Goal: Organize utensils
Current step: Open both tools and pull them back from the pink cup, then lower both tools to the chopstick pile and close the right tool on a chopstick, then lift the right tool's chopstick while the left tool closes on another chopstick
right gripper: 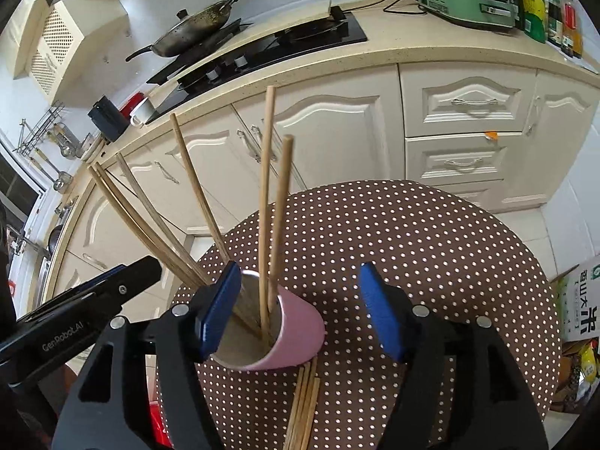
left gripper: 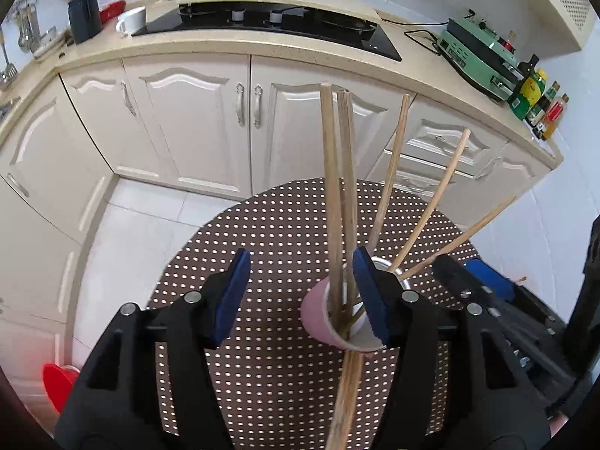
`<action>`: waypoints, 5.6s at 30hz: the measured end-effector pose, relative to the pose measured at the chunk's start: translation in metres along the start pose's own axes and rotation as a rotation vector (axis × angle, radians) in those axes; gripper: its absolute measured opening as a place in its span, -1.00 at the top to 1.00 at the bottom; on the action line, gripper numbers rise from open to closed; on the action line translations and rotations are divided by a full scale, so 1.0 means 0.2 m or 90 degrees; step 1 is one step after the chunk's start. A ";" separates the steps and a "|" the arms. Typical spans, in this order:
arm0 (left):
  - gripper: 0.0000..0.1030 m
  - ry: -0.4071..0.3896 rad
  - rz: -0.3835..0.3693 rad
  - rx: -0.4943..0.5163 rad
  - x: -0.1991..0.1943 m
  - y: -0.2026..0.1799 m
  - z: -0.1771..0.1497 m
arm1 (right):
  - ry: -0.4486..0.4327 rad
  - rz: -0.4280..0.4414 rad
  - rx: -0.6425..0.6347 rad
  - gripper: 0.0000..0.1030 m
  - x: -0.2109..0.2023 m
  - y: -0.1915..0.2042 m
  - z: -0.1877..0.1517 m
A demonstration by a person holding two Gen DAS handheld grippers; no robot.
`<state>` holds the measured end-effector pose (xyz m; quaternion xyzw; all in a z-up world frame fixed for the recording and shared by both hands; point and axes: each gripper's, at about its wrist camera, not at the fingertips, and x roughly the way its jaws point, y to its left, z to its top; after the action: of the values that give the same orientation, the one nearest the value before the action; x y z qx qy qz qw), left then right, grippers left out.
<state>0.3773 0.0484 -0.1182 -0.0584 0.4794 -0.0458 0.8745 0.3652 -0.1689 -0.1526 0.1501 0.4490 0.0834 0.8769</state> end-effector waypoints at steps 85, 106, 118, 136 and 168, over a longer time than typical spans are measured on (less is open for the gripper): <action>-0.35 0.163 0.006 0.088 0.10 0.13 -0.81 | 0.208 -0.157 0.021 -0.63 0.13 0.05 -0.88; -0.34 0.229 -0.036 0.115 0.38 0.16 -0.64 | 0.227 -0.229 0.019 -0.51 0.35 0.09 -0.83; -0.35 0.248 -0.064 0.087 0.46 0.22 -0.62 | 0.237 -0.245 -0.018 0.34 0.44 0.18 -0.75; -0.35 0.289 -0.107 0.100 0.44 0.11 -0.74 | 0.231 -0.095 0.059 0.90 0.29 -0.05 -0.73; -0.50 0.379 0.039 0.099 0.65 -0.31 -0.71 | 0.256 0.017 0.115 0.93 0.08 -0.41 -0.73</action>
<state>0.3257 -0.0393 -0.2938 0.0388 0.7111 -0.0711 0.6984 0.2575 -0.2136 -0.2735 0.2139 0.6182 0.0826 0.7518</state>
